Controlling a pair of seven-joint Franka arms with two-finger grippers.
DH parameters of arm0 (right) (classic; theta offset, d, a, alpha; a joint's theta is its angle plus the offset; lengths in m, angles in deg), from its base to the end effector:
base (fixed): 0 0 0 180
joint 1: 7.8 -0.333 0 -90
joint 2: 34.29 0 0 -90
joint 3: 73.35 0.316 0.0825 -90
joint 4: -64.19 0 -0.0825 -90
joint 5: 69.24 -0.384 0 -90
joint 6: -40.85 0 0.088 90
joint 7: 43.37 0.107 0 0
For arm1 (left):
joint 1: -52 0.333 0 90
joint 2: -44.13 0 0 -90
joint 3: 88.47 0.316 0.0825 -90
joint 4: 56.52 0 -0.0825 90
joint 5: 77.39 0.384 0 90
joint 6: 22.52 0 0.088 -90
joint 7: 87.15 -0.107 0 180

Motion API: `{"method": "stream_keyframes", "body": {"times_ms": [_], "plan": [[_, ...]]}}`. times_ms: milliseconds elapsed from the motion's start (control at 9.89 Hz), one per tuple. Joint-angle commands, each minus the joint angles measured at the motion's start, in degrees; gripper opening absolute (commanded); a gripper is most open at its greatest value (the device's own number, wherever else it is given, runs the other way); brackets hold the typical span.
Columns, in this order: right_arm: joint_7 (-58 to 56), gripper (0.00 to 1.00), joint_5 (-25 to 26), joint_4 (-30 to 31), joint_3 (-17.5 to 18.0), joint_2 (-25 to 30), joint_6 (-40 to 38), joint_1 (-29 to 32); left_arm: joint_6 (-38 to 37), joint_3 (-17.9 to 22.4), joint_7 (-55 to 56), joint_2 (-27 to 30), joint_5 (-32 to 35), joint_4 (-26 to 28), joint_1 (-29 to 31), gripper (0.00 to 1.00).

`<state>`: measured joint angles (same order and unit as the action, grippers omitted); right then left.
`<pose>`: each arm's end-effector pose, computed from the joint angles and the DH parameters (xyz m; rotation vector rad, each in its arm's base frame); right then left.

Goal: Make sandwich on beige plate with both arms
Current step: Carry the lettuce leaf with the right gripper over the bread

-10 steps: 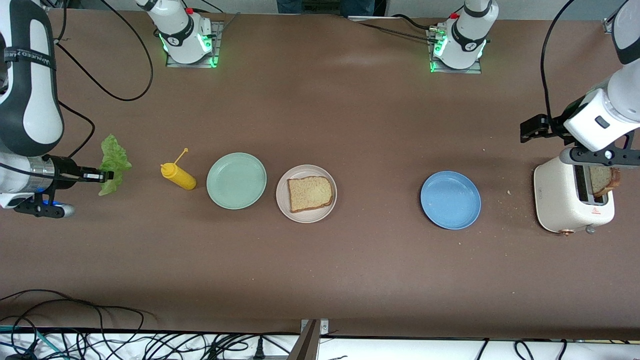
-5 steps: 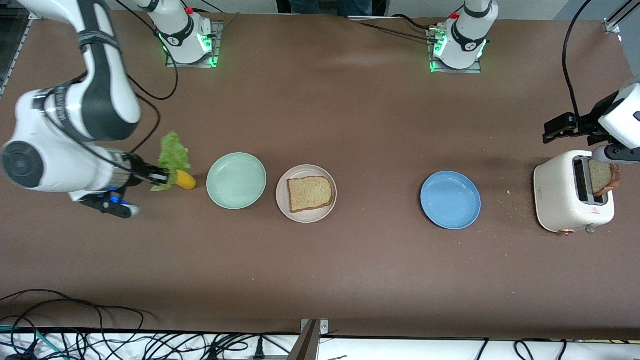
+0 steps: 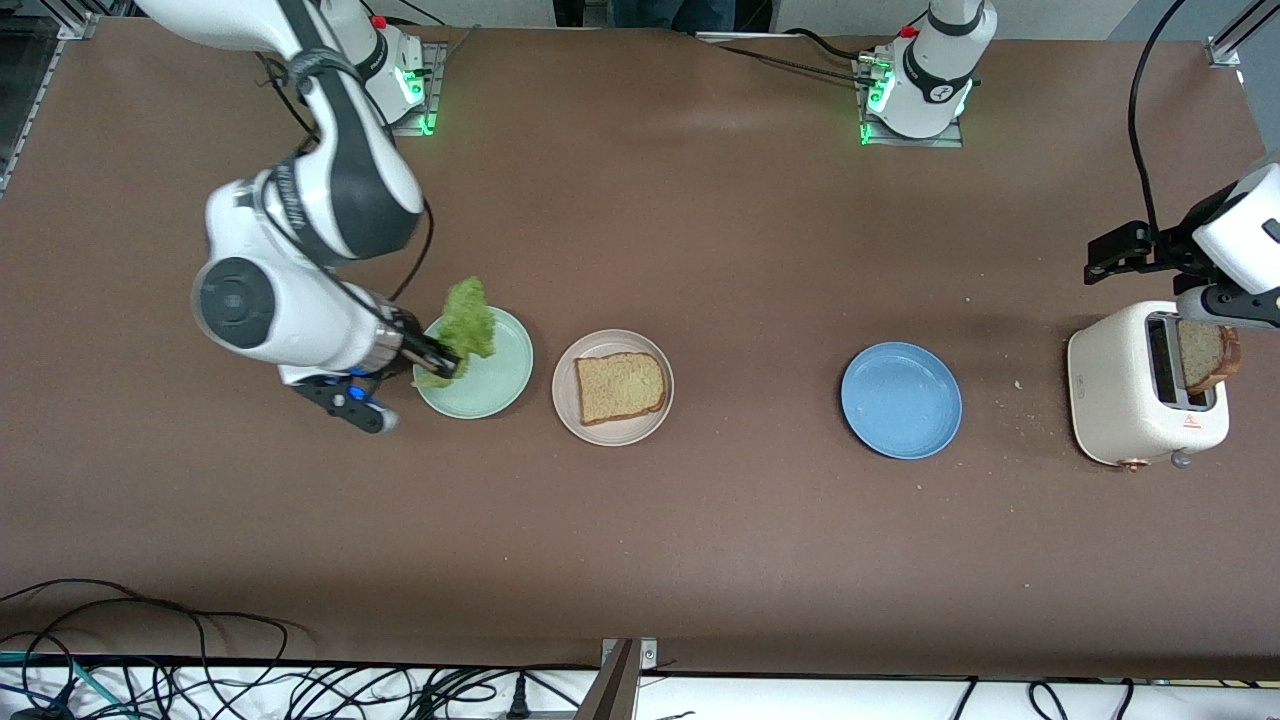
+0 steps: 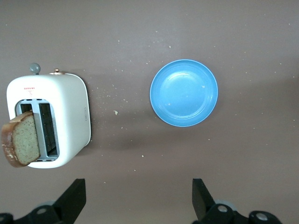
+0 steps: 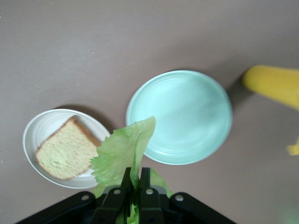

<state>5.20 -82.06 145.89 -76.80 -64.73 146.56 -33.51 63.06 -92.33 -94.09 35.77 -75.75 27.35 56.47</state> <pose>0.6329 0.2858 0.3810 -2.9394 0.7904 0.2977 0.5893 0.0124 0.5849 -3.1204 0.1715 0.1826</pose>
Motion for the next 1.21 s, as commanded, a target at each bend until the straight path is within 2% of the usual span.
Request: {"method": "stream_keyframes", "body": {"times_ms": [0, 404, 708, 809, 910, 1011, 1112], "plan": [[11.0, 0.00, -0.2, -0.7, -0.7, -4.9, 8.1, -6.8, -0.2, -0.3, -1.6, -2.0, -0.4, -2.8, 1.1, 1.00], [21.5, 0.00, 3.2, -0.7, -0.9, -11.6, 21.2, -11.8, -0.2, -0.3, -1.7, -2.5, -0.3, -3.7, 1.2, 1.00], [23.2, 0.00, 4.1, -0.7, -0.9, -14.0, 25.0, -13.6, -0.1, -0.2, -1.8, -2.6, -0.2, -3.6, 1.2, 1.00], [23.9, 0.14, 4.1, -0.7, -0.9, -14.8, 25.5, -14.1, -0.1, -0.2, -1.8, -2.6, -0.2, -3.6, 1.2, 1.00], [23.9, 0.53, 4.1, -0.7, -0.9, -15.1, 25.9, -14.3, -0.1, -0.2, -1.8, -2.6, -0.2, -3.6, 1.2, 1.00], [23.9, 0.98, 4.1, -0.8, -0.9, -15.0, 25.9, -14.2, -0.1, -0.2, -1.7, -2.8, -0.1, -3.6, 1.2, 1.00], [23.6, 0.99, 4.1, -1.0, -1.0, -14.7, 25.7, -14.1, -0.1, -0.3, -1.7, -2.9, -0.2, -3.6, 1.2, 1.00]]}}
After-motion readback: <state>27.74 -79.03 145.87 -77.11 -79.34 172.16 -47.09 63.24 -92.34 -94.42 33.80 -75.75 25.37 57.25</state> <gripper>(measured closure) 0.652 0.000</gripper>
